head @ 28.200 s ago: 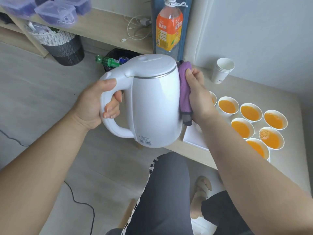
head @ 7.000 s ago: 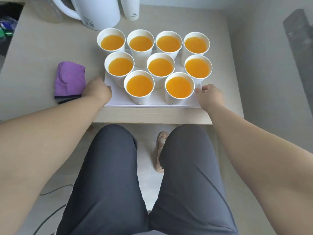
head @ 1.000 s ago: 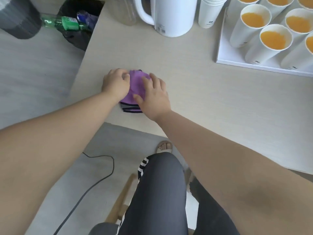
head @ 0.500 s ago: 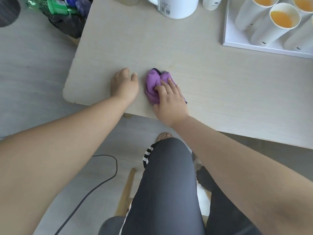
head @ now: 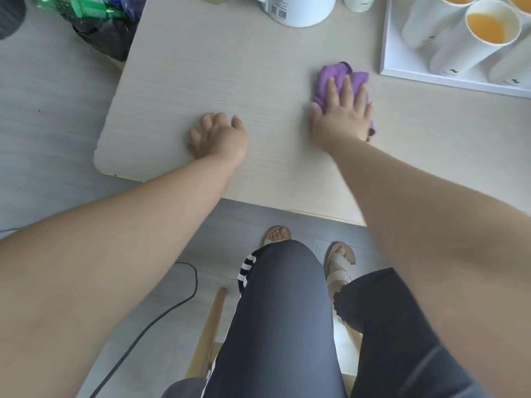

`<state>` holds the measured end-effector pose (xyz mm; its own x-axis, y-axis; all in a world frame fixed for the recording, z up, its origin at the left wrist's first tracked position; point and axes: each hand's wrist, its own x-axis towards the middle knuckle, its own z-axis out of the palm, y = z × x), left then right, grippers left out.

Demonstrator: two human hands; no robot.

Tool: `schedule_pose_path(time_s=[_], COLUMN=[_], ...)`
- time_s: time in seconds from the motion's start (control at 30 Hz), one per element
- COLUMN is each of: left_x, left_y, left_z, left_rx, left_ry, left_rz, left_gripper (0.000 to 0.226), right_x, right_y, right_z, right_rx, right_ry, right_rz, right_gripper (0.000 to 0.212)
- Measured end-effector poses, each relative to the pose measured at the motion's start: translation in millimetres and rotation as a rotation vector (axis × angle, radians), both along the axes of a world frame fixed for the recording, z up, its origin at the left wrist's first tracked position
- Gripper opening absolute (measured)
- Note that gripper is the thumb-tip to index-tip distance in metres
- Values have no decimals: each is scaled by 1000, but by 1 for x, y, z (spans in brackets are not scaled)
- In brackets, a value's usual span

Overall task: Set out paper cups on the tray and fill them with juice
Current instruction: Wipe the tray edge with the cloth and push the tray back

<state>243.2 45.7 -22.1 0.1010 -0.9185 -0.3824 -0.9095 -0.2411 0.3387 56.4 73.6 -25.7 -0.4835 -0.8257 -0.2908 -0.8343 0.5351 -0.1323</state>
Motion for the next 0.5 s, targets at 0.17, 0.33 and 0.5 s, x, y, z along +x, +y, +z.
schedule_pose_path(time_s=[0.17, 0.33, 0.5], left_x=[4, -17, -69], left_y=[-18, 5, 41], left_z=[-2, 9, 11], left_rx=[-53, -86, -154], left_ry=[49, 89, 79], left_rz=[115, 142, -168], left_gripper=[49, 49, 46], right_x=[88, -9, 38], right_y=[7, 39, 100], right_z=[-1, -9, -2], right_rx=[-51, -82, -17], right_ry=[-97, 4, -33], right_rz=[579, 236, 344], right_gripper=[56, 54, 57])
